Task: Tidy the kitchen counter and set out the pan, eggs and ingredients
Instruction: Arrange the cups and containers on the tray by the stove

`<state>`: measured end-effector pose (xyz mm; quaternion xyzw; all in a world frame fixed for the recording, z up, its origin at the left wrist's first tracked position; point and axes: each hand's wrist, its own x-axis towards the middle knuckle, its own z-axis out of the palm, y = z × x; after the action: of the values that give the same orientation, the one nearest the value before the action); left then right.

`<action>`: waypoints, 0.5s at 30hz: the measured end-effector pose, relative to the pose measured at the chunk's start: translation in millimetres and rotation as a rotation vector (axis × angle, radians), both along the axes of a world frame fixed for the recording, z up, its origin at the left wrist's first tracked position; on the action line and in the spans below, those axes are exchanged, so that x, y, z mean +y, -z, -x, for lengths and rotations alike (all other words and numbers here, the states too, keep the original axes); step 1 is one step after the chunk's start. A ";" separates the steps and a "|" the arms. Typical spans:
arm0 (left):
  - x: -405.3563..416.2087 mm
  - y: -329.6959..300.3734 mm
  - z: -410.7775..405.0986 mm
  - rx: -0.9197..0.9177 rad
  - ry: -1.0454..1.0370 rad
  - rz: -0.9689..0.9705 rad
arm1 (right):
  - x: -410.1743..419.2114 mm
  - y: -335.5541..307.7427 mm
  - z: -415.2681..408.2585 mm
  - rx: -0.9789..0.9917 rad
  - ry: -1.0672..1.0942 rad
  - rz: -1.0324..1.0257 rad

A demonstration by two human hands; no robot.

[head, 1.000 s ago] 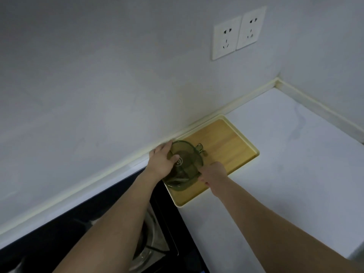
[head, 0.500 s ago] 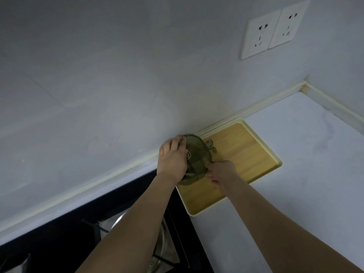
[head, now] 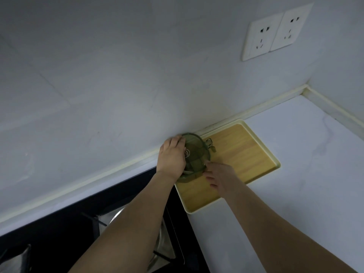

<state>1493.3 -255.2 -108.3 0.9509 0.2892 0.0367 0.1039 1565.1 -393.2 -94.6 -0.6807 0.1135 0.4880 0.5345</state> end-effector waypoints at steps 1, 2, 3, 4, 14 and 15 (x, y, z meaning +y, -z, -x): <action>-2.5 -3.4 2.3 -0.020 -0.012 0.020 | -3.0 -7.0 4.3 0.064 0.008 0.002; -5.1 -7.2 5.7 -0.042 -0.022 0.035 | -6.1 -9.4 8.4 0.082 0.020 0.002; -8.7 -11.0 11.3 -0.067 -0.026 0.037 | -9.8 -11.5 12.6 0.052 0.026 -0.008; -12.9 -15.2 18.2 -0.086 -0.025 0.029 | -14.0 -14.2 16.8 -0.017 0.033 -0.024; -52.4 -61.7 142.2 -0.175 -0.135 -0.064 | -26.3 -70.2 106.0 -0.602 -0.138 -0.076; -53.0 -64.4 154.0 -0.170 -0.149 -0.072 | -24.3 -73.4 116.9 -0.622 -0.152 -0.064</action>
<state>1339.3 -308.2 -43.9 0.9234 0.3476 0.1352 0.0910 1448.2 -417.4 -21.2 -0.7866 -0.1216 0.2984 0.5267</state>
